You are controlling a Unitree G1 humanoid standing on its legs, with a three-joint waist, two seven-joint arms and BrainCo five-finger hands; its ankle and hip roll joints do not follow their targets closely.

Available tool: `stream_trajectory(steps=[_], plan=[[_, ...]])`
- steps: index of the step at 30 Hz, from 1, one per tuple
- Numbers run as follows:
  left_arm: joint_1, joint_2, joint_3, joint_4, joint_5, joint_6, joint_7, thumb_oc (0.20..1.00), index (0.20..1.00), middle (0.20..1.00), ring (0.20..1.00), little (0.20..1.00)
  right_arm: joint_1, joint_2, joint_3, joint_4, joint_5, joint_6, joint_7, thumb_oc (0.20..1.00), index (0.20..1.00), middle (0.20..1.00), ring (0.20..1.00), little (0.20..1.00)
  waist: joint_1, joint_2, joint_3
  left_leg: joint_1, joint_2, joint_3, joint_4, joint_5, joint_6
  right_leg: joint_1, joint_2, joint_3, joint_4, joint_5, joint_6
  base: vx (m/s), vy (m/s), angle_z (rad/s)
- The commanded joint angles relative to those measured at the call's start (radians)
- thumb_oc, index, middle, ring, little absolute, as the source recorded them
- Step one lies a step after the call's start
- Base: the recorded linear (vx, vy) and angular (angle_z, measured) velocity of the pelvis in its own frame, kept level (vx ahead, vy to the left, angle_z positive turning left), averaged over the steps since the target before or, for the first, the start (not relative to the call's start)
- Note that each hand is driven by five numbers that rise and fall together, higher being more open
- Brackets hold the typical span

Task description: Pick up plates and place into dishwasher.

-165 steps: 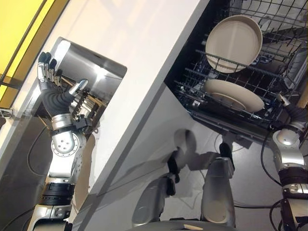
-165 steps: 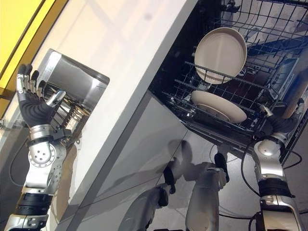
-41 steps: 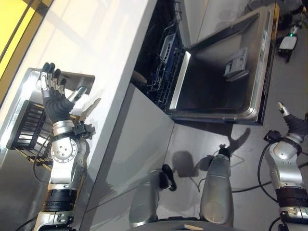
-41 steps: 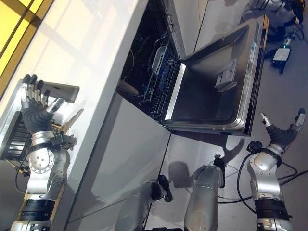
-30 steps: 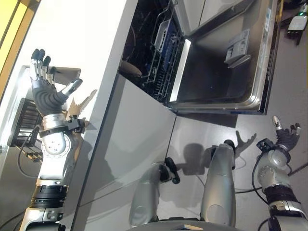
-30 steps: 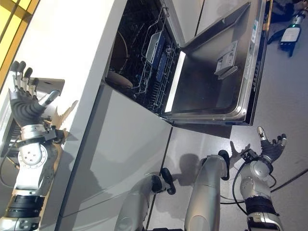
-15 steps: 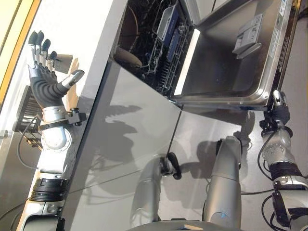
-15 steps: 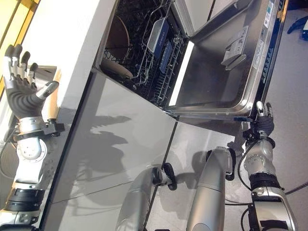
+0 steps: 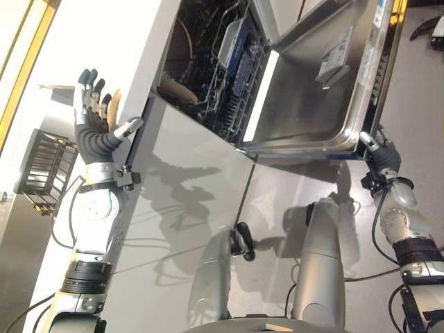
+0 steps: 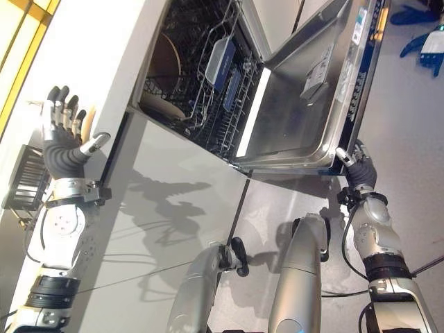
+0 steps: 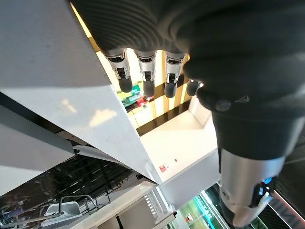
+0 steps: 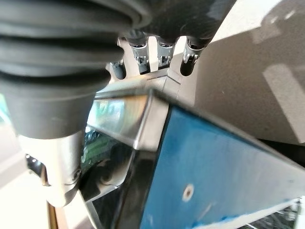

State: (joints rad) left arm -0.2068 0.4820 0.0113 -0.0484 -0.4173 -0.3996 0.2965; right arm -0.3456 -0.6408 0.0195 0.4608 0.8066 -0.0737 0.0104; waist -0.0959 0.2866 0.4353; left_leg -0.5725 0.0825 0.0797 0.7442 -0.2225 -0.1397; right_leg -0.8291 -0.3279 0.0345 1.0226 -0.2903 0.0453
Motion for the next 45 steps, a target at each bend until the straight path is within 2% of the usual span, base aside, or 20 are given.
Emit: stream_trajectory(steps=[1,9,11,12,13,15,16,22,26,30,35,39,45], plan=[[-0.047,0.033,0.039,0.004,-0.041,0.002,0.005,1.0,1.0,1.0,1.0,1.0,-0.254,0.112,0.165,-0.351,-0.08,-0.038,0.195,1.0,1.0,1.0,1.0,1.0,0.044,-0.014,0.082,0.026,-0.017,0.015,-0.086,0.086,0.057,0.183,-0.028,0.02,-0.073,-0.011,-0.004,0.1,-0.001,0.04],[-0.057,0.044,0.046,0.016,-0.035,0.027,0.013,1.0,1.0,1.0,1.0,1.0,-0.251,0.188,0.219,-0.41,-0.139,-0.051,0.203,1.0,1.0,1.0,1.0,1.0,0.114,-0.071,0.01,0.149,-0.031,-0.015,-0.208,0.121,0.062,0.39,-0.036,-0.07,-0.251,0.041,0.016,0.12,-0.052,0.17],[-0.052,0.055,0.051,0.018,-0.032,0.033,-0.001,1.0,1.0,1.0,1.0,1.0,-0.234,0.21,0.223,-0.415,-0.133,-0.065,0.189,1.0,1.0,1.0,1.0,1.0,0.141,-0.104,-0.022,0.187,-0.038,-0.031,-0.241,0.119,0.063,0.464,-0.04,-0.107,-0.311,0.05,0.021,0.14,-0.119,0.29],[-0.051,0.058,0.052,0.018,-0.034,0.03,0.001,1.0,1.0,1.0,1.0,1.0,-0.232,0.214,0.224,-0.415,-0.134,-0.068,0.191,1.0,1.0,1.0,1.0,1.0,0.147,-0.106,-0.029,0.192,-0.037,-0.034,-0.26,0.133,0.065,0.475,-0.036,-0.116,-0.335,0.067,0.02,0.13,-0.139,0.32],[-0.049,0.068,0.056,0.019,-0.035,0.035,-0.008,1.0,1.0,1.0,1.0,1.0,-0.22,0.225,0.222,-0.415,-0.129,-0.075,0.19,1.0,1.0,1.0,1.0,1.0,0.162,-0.128,-0.045,0.212,-0.041,-0.044,-0.273,0.126,0.064,0.52,-0.036,-0.137,-0.372,0.069,0.021,0.11,-0.131,0.36],[-0.049,0.075,0.057,0.023,-0.037,0.03,-0.01,1.0,1.0,1.0,1.0,1.0,-0.211,0.238,0.224,-0.41,-0.132,-0.083,0.189,1.0,1.0,1.0,1.0,1.0,0.176,-0.141,-0.066,0.228,-0.04,-0.051,-0.309,0.145,0.065,0.562,-0.029,-0.162,-0.434,0.097,0.022,0.1,-0.146,0.41],[-0.047,0.077,0.06,0.028,-0.036,0.029,-0.022,1.0,1.0,1.0,1.0,1.0,-0.199,0.255,0.228,-0.405,-0.133,-0.096,0.181,1.0,1.0,1.0,1.0,1.0,0.192,-0.162,-0.088,0.246,-0.043,-0.055,-0.332,0.15,0.064,0.604,-0.024,-0.182,-0.481,0.11,0.025,0.09,-0.155,0.35],[-0.018,0.079,0.077,0.029,-0.032,0.032,-0.072,1.0,1.0,1.0,1.0,1.0,-0.134,0.29,0.22,-0.395,-0.119,-0.123,0.181,1.0,1.0,1.0,1.0,1.0,0.235,-0.238,-0.199,0.342,-0.042,-0.068,-0.453,0.175,0.068,0.781,0.014,-0.252,-0.693,0.164,0.046,0.14,-0.162,0.43],[0.011,0.067,0.094,0.023,-0.034,0.035,-0.112,1.0,1.0,1.0,1.0,1.0,-0.104,0.298,0.213,-0.406,-0.121,-0.135,0.173,1.0,1.0,1.0,1.0,1.0,0.254,-0.275,-0.259,0.396,-0.036,-0.058,-0.496,0.177,0.072,0.856,0.027,-0.284,-0.77,0.199,0.063,0.09,-0.09,0.07],[0.036,0.057,0.112,0.026,-0.044,0.027,-0.145,1.0,1.0,1.0,1.0,1.0,-0.09,0.306,0.205,-0.428,-0.136,-0.13,0.146,1.0,1.0,1.0,1.0,1.0,0.259,-0.295,-0.302,0.451,-0.026,-0.043,-0.554,0.187,0.074,0.899,0.033,-0.295,-0.815,0.231,0.079,0.01,-0.045,-0.04],[0.067,0.03,0.129,0.019,-0.056,0.029,-0.186,1.0,1.0,1.0,1.0,1.0,-0.034,0.308,0.19,-0.475,-0.162,-0.092,0.126,1.0,1.0,1.0,1.0,1.0,0.245,-0.309,-0.343,0.518,-0.01,-0.021,-0.634,0.204,0.073,0.919,0.044,-0.297,-0.858,0.267,0.094,-0.04,-0.046,-0.07],[0.064,0.011,0.118,0.022,-0.055,0.057,-0.181,1.0,1.0,1.0,1.0,1.0,0.0,0.288,0.179,-0.509,-0.177,-0.061,0.095,1.0,1.0,1.0,1.0,1.0,0.222,-0.314,-0.365,0.554,0.009,-0.003,-0.681,0.218,0.067,0.926,0.066,-0.293,-0.89,0.269,0.099,-0.08,-0.05,-0.09],[0.073,-0.012,0.117,0.004,-0.044,0.077,-0.154,1.0,1.0,1.0,1.0,1.0,0.057,0.242,0.137,-0.608,-0.261,-0.027,-0.016,1.0,1.0,1.0,1.0,1.0,0.181,-0.313,-0.38,0.585,0.043,0.032,-0.716,0.238,0.048,0.928,0.098,-0.285,-0.929,0.259,0.091,-0.08,-0.037,-0.14]])
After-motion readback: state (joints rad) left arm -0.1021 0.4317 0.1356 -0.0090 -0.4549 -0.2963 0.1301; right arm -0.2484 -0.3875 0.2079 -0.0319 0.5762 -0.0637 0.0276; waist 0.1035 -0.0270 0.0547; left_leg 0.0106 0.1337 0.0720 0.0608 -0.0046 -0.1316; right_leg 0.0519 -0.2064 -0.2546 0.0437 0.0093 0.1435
